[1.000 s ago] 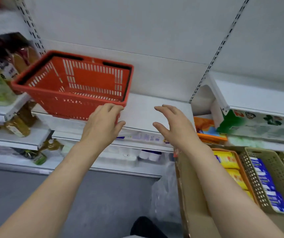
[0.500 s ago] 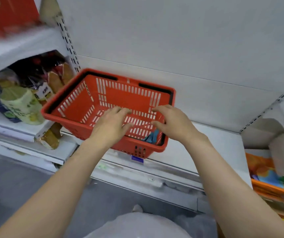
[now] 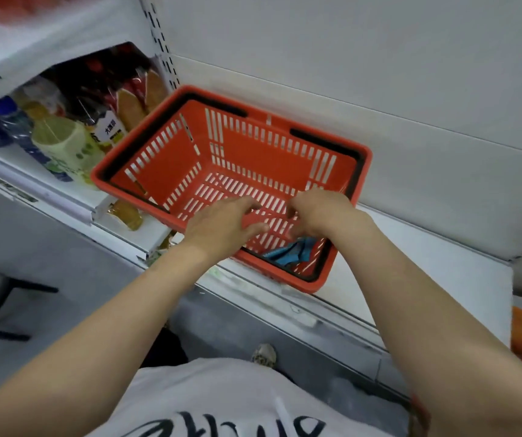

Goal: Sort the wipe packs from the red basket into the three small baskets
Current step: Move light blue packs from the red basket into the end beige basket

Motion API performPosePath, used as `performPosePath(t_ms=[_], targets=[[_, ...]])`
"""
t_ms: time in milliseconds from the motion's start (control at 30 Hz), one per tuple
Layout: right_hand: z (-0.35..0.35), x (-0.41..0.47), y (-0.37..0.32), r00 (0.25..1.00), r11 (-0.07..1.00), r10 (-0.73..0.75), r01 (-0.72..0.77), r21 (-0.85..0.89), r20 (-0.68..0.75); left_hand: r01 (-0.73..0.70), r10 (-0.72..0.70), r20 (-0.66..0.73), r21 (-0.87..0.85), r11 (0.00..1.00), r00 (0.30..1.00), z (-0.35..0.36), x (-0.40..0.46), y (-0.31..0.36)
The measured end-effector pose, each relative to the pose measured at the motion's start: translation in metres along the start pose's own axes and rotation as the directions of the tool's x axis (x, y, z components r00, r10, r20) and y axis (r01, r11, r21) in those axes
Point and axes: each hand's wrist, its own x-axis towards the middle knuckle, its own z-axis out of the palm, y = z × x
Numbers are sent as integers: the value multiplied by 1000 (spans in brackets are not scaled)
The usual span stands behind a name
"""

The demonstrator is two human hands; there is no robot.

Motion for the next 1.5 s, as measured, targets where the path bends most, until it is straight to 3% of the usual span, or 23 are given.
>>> performPosePath(t_ms=[67,133,200,300,400,500,733,933,1000,1133,1200,1333,1500], targets=[[6,-1,8,974,996,-12,32,87,-226,-17,24,112,-56,998,993,-3,7,1],[15,-5,17,890,992,-10,64,105,-456,-54,83,229,-131,990,970,-3,20,7],[23,-10,27,802,987,74,25,157,-592,-112,175,347,-194,975,921,4,38,16],[31,-12,36,781,945,223,-25,327,-583,-223,302,523,-210,952,797,23,65,27],[35,-10,36,770,941,220,-6,338,-599,-303,289,647,-93,949,706,48,88,33],[36,-8,33,751,947,237,-37,319,-616,-320,259,652,-27,947,712,74,101,34],[37,-8,29,733,942,271,-68,329,-624,-239,291,609,-168,956,737,96,122,28],[35,-9,27,719,933,306,-97,346,-624,-304,390,596,-243,921,702,92,137,25],[34,-9,28,717,927,319,-101,361,-620,-282,396,640,-278,918,658,88,138,22],[34,-9,26,718,926,329,-119,358,-614,-137,331,811,-304,943,482,80,140,18],[33,-10,25,717,925,333,-123,359,-612,-141,314,838,-281,949,447,79,139,22],[32,-10,23,728,922,347,-148,359,-592,-238,324,840,-240,941,436,79,140,30],[31,-9,22,726,920,359,-168,355,-586,-327,307,805,-149,933,508,82,143,27]])
